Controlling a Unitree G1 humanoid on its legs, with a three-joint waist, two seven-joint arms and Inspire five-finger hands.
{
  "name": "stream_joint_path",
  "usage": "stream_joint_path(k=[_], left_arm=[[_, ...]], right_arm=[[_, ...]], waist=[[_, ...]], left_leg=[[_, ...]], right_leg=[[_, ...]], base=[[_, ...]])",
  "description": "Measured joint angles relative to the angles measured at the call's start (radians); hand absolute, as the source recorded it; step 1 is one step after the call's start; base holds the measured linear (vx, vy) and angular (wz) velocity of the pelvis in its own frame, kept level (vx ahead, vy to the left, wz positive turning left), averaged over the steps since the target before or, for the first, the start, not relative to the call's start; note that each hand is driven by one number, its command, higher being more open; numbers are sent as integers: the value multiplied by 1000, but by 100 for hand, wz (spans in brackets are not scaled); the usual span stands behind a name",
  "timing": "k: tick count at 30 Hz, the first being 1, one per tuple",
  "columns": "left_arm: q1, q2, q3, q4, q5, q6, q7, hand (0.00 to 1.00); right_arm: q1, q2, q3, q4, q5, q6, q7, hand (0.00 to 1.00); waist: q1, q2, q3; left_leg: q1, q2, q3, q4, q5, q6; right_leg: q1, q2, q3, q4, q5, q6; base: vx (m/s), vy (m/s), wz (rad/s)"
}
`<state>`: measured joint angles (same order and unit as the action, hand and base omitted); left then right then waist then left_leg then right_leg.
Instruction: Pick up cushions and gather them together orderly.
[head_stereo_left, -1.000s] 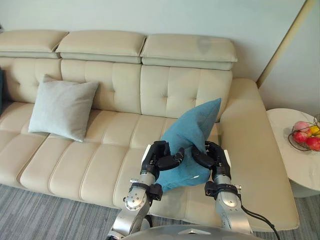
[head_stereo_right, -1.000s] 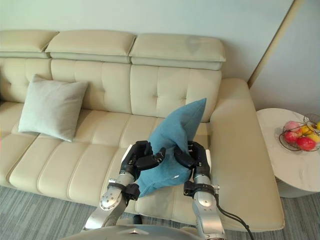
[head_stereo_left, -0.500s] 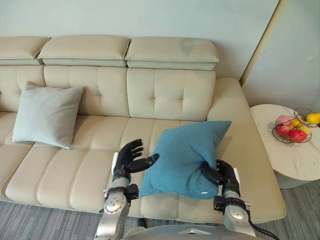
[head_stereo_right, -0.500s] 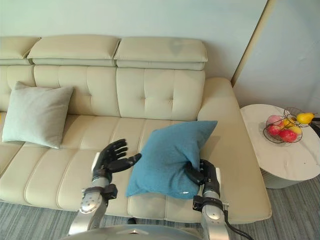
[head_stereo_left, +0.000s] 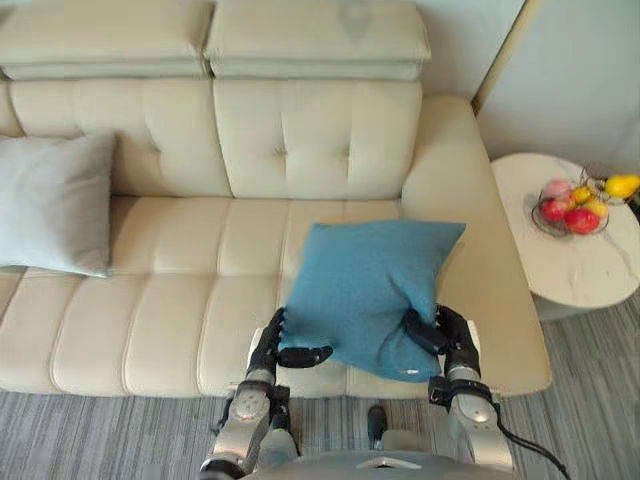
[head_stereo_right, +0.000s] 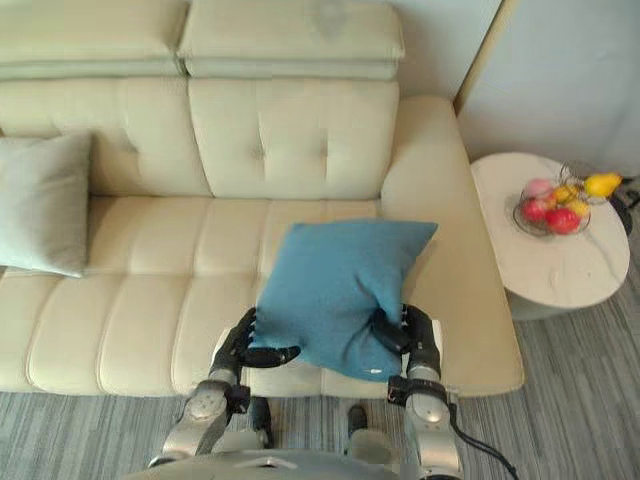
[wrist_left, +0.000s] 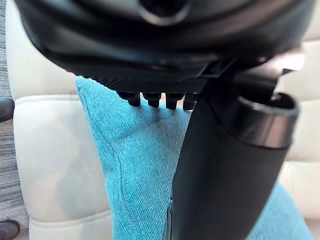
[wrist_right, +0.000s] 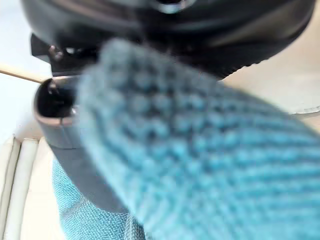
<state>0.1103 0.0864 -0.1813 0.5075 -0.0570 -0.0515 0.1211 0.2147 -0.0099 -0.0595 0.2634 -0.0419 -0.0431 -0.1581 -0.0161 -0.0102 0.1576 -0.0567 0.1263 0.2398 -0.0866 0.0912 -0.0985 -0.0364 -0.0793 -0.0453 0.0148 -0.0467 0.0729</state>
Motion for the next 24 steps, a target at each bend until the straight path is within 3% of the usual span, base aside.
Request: stream_joint_path(k=[2,3,13,24], left_arm=[[-56,3,-14,9,23,0,6,100],[-76,5,-19,9,32,1,12,0],[-213,47,-51,13,108,1,78,0],[-208,56,-119,-111,2,3,91,0]], right_arm=[[-35,-7,0,4,4,-5,-5,0],[-50,-7,0,5,5,-5,-7,0],[-120,-24,2,-24,59,-25,-61,0],[-120,-49,5,-25,77,-37,-87,0]], waist=[[-1,-2,27],[-2,-6,43],[6,-5,117],[5,3,127]], left_leg=[[-35,8,5,0,11,2],[-40,10,11,1,13,2],[-151,12,13,31,24,13],[-133,9,-9,26,27,12]], right_leg=[[-36,6,4,1,14,-1],[-44,8,9,2,16,-3],[-158,4,20,31,33,-5],[-121,-2,-5,13,33,-5]], base=[[6,-9,-10],[-12,-19,-16],[-47,-12,-3],[4,-4,4]])
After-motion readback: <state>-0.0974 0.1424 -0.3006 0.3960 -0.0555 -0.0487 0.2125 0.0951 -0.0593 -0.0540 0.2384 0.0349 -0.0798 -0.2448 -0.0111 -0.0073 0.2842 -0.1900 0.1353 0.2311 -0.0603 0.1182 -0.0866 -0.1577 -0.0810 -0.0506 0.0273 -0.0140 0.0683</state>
